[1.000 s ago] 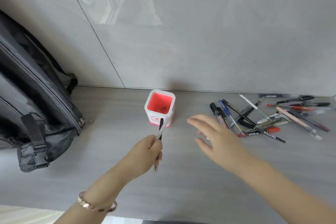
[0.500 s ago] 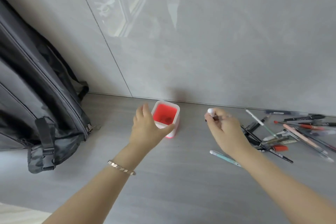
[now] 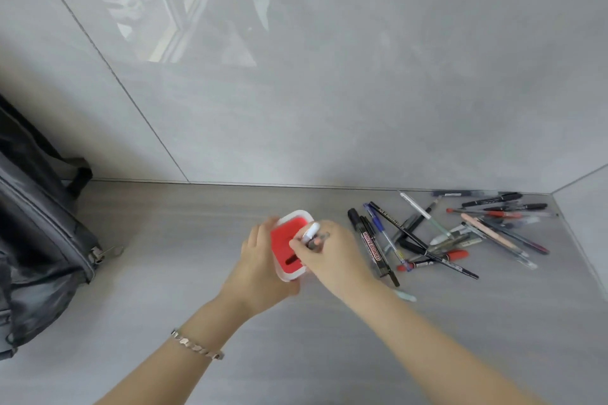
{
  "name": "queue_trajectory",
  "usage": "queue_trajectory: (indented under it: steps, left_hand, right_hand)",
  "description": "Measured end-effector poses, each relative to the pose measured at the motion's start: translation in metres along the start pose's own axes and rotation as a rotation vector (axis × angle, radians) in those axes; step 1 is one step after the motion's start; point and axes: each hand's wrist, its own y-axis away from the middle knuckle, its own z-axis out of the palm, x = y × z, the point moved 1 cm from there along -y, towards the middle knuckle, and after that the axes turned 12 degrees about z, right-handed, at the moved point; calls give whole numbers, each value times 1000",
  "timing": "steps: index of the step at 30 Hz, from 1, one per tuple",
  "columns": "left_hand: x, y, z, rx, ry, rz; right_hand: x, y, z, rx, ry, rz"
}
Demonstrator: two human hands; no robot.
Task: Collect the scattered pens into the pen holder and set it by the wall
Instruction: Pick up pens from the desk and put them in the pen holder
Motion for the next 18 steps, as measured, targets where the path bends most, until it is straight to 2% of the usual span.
queue_trajectory:
  steps: [3,5,8,11,15,18]
  left_hand:
    - [3,-1,5,-60,18,-8]
    - [5,-1,8,-80,41,-10]
    - [5,2,13,-84,75,-58]
    - [5,6,17,-117,120,-112]
    - [9,11,18,-127,152,-143]
    - [13,14,16,-126,166,-173]
  right_hand:
    - [15,8,-7,-43,36,-15]
    - [28,15,-22,-74,-49,1]
    - [60,17,-56,98,-165,78]
    - [96,2,-79,273,147,129]
    - [104,-32,-69,264,384,74]
    - [93,-54,-53,209,660,63]
